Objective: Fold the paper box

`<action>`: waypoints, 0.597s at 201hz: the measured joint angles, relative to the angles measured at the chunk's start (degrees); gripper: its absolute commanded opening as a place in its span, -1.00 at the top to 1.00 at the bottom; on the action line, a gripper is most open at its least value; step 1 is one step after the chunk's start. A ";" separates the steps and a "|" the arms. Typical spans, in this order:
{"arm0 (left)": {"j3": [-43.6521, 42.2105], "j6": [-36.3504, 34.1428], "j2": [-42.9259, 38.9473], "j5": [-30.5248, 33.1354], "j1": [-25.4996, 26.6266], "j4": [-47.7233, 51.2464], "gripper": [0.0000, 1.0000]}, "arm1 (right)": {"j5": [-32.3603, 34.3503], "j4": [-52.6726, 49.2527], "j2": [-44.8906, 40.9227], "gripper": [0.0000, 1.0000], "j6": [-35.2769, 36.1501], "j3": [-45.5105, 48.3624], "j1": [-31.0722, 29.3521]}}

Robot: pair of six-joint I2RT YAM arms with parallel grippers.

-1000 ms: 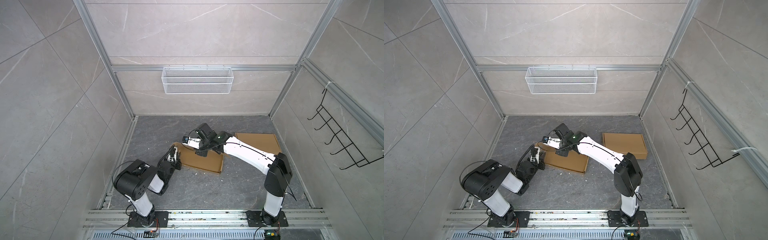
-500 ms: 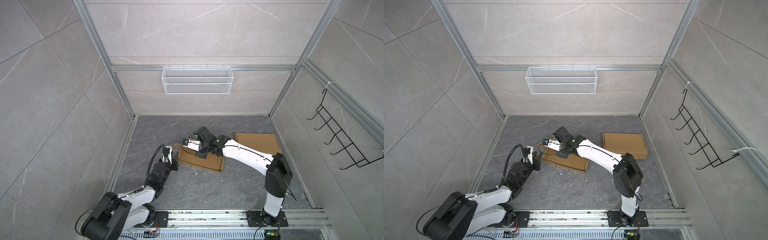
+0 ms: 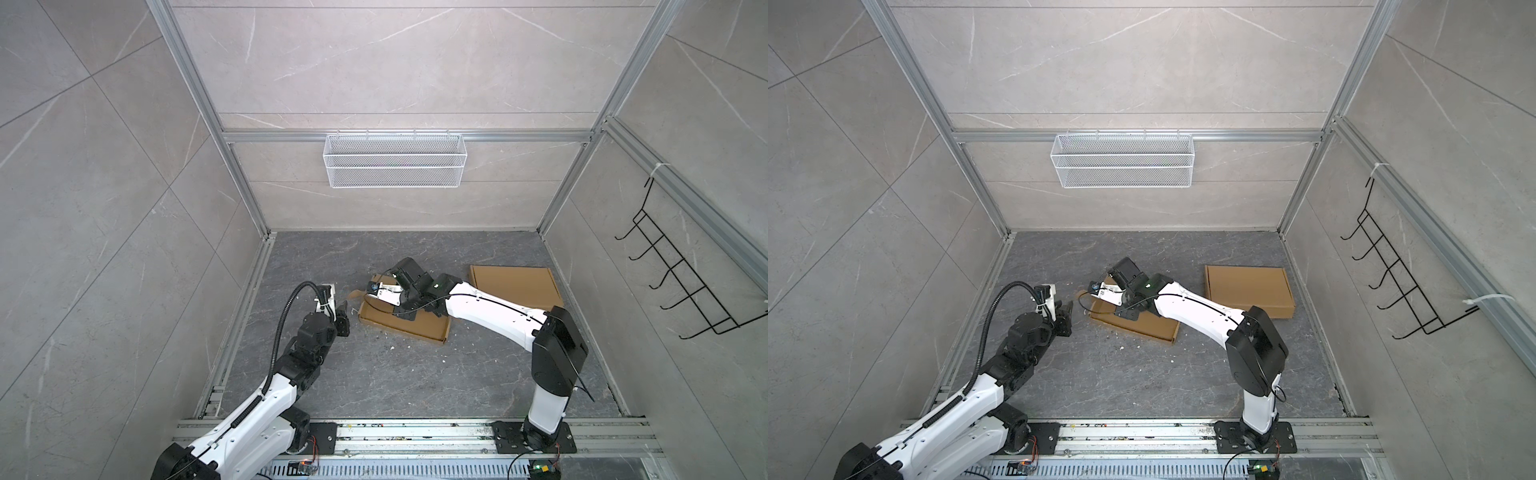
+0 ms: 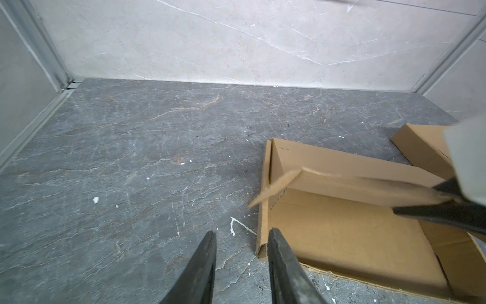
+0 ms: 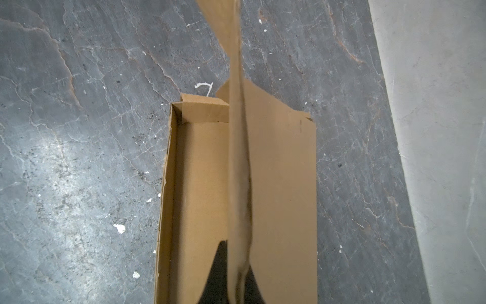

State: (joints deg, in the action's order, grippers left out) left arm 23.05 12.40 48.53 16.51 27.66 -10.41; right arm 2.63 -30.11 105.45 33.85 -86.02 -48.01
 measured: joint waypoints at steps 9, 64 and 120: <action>1.38 0.37 -0.09 1.03 0.00 2.60 0.22 | 0.07 0.11 -0.09 0.86 0.00 0.33 -0.04; 14.95 1.53 5.33 0.90 -3.34 16.81 0.09 | 1.38 0.57 -0.59 0.67 -0.22 3.32 -1.16; 30.29 4.50 22.47 -19.08 -12.52 23.32 0.07 | 1.49 2.03 -0.92 0.11 -1.62 7.50 -2.14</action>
State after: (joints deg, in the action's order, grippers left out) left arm 53.34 16.91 71.00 -2.57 15.14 12.91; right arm 4.12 -28.08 104.53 32.23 -78.52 -50.15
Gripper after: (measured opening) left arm 0.464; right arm 0.374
